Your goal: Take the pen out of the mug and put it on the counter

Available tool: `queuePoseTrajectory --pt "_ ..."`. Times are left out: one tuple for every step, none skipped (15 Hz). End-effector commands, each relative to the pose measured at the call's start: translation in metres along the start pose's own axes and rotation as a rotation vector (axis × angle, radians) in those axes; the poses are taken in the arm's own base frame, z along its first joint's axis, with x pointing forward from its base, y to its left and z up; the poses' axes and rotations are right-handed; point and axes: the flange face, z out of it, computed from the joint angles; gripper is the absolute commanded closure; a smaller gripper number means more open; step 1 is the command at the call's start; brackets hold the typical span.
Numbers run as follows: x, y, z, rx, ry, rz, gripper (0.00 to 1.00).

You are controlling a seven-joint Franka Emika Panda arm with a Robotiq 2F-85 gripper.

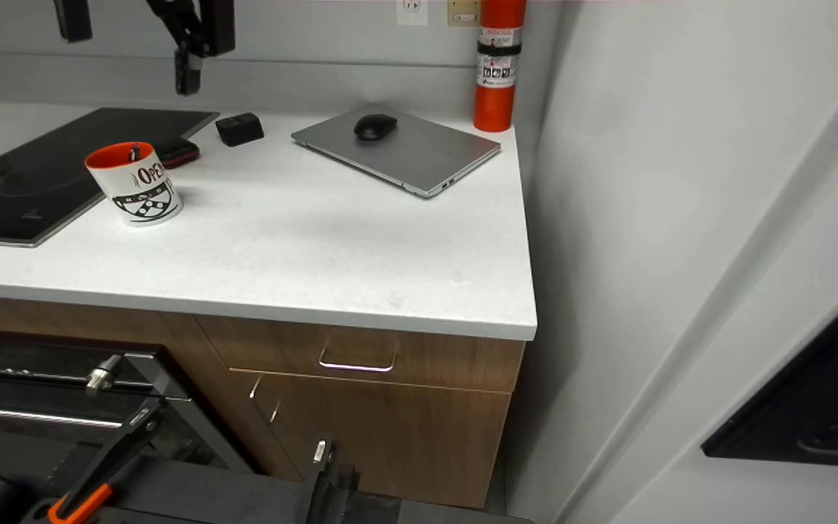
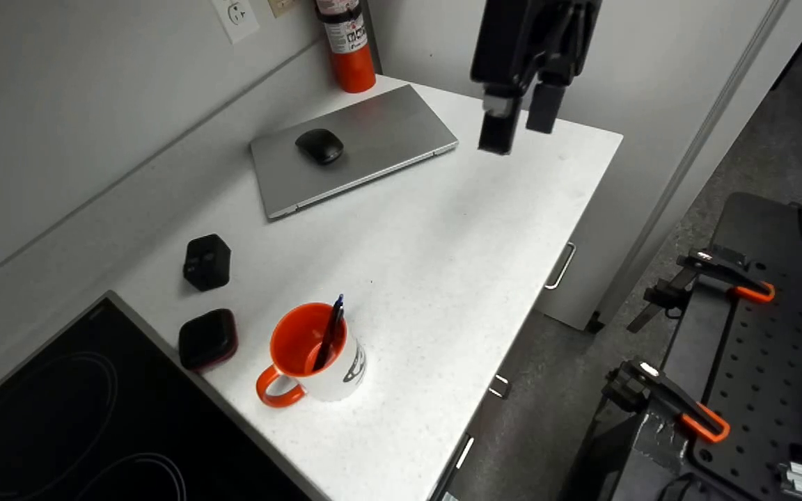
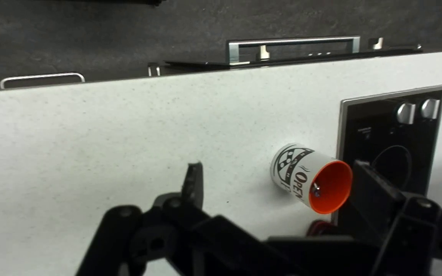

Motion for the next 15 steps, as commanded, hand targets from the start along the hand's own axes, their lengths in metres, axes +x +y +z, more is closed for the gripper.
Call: queuePoseTrajectory --pt "0.009 -0.001 0.002 0.021 -0.016 -0.013 0.00" --pt "0.016 -0.001 0.003 0.029 -0.025 -0.020 0.00" --pt "0.019 -0.001 0.002 0.032 -0.030 -0.023 0.00" --pt "0.021 0.000 0.001 0.033 -0.032 -0.025 0.00" --pt "0.021 0.000 0.000 0.034 -0.032 -0.026 0.00" --pt "0.021 -0.001 0.000 0.035 -0.032 -0.026 0.00" --pt "0.030 -0.002 0.002 0.072 -0.038 -0.041 0.00" --pt "0.043 -0.004 0.013 0.084 -0.046 -0.027 0.00" --pt "0.051 -0.011 0.021 0.109 -0.055 -0.042 0.00" --pt "0.059 -0.018 0.031 0.120 -0.055 -0.048 0.00" --pt "0.068 -0.025 0.042 0.137 -0.071 -0.066 0.00" --pt "0.078 -0.031 0.054 0.139 -0.085 -0.071 0.00" --pt "0.088 -0.036 0.064 0.145 -0.101 -0.079 0.00" --pt "0.098 -0.040 0.075 0.141 -0.114 -0.079 0.00" --pt "0.109 -0.043 0.086 0.141 -0.125 -0.080 0.00"
